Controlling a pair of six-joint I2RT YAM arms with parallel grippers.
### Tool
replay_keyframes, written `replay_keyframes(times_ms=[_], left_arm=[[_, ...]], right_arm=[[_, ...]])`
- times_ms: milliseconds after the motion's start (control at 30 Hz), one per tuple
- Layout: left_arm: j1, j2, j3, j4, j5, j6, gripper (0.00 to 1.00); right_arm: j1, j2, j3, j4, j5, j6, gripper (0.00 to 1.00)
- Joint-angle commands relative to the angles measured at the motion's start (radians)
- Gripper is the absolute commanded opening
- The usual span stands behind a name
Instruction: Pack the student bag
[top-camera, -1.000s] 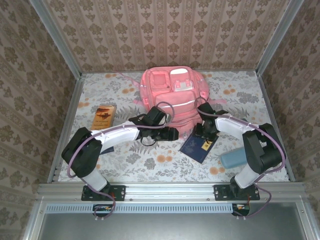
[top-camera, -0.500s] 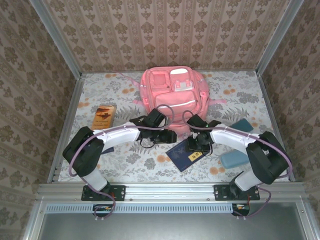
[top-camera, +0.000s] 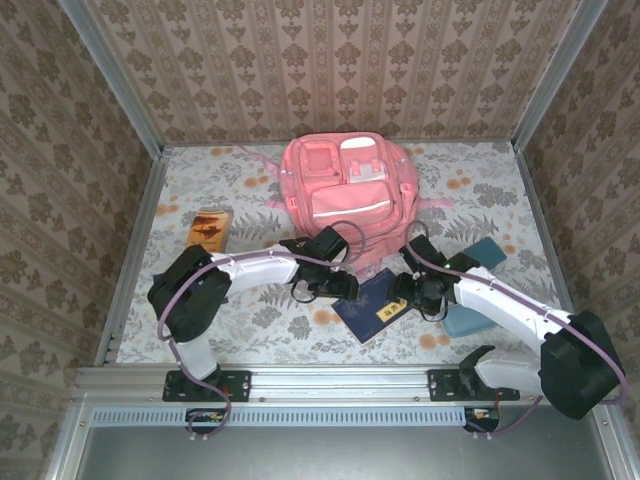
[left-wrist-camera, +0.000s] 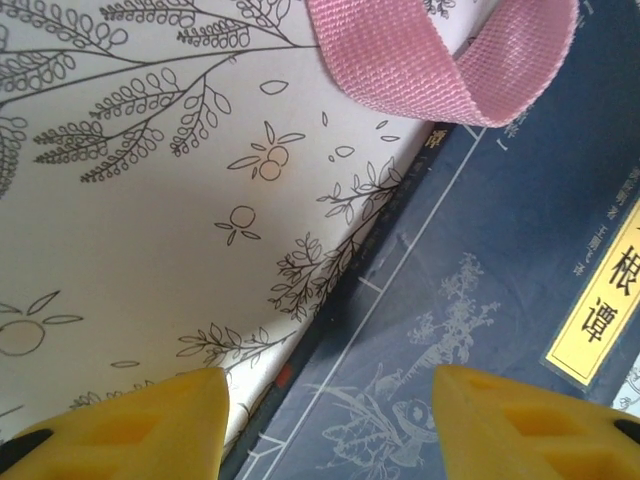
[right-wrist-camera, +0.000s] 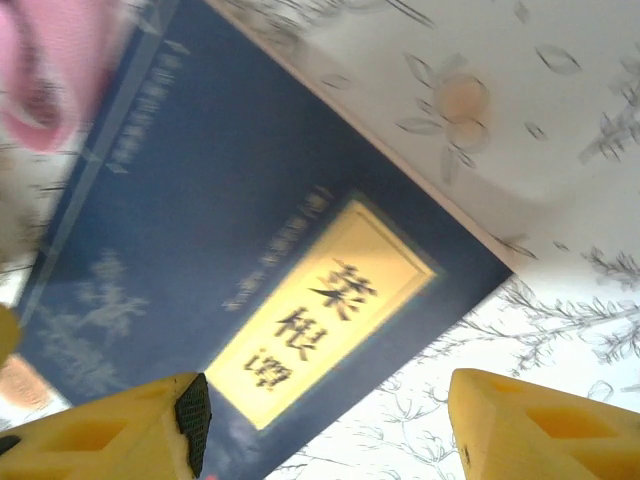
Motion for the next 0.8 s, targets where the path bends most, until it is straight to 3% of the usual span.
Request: replay_keyframes(times_ms=[0, 300, 567, 767], left_arm=[[-0.011, 0.032, 0.039, -0.041, 0.009, 0.040, 0.53], [-0.047, 0.059, 0.053, -0.043, 0.082, 0.069, 0.41], [-0.059, 0.045, 0.027, 0.065, 0.226, 0.065, 0.41], [-0.064, 0.046, 0.042, -0.019, 0.046, 0.011, 0.41]], right_arm=[[-0.004, 0.006, -0.028, 0.018, -0.016, 0.106, 0.66], [-0.007, 0.108, -0.044, 0.107, -0.061, 0.124, 0.59], [-0.101, 0.224, 0.050, 0.109, -0.072, -0.080, 0.56], [-0.125, 0.195, 0.051, 0.046, -0.060, -0.078, 0.58]])
